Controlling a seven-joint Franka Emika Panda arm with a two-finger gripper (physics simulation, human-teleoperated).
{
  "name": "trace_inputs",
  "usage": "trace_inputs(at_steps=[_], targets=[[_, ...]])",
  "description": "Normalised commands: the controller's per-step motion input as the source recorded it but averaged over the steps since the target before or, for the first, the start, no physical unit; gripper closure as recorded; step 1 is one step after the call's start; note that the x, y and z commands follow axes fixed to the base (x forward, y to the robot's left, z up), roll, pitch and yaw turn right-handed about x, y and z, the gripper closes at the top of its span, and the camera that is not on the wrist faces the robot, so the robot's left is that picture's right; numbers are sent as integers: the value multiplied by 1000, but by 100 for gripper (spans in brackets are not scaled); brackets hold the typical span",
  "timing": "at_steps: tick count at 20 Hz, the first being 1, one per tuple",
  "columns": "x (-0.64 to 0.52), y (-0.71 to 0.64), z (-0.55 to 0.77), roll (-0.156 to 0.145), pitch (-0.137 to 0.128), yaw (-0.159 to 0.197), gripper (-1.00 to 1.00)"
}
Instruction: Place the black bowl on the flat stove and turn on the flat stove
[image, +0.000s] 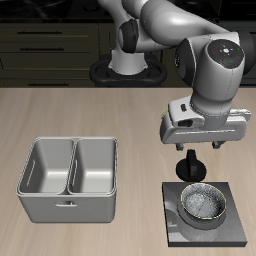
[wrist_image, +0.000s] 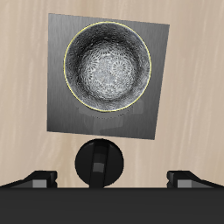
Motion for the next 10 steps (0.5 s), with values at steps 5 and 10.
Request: trace_inputs(at_steps=[5, 10], targets=[[-78, 91, -269, 6, 41, -2, -100], [-60, -2, -296, -6, 45, -18, -100]])
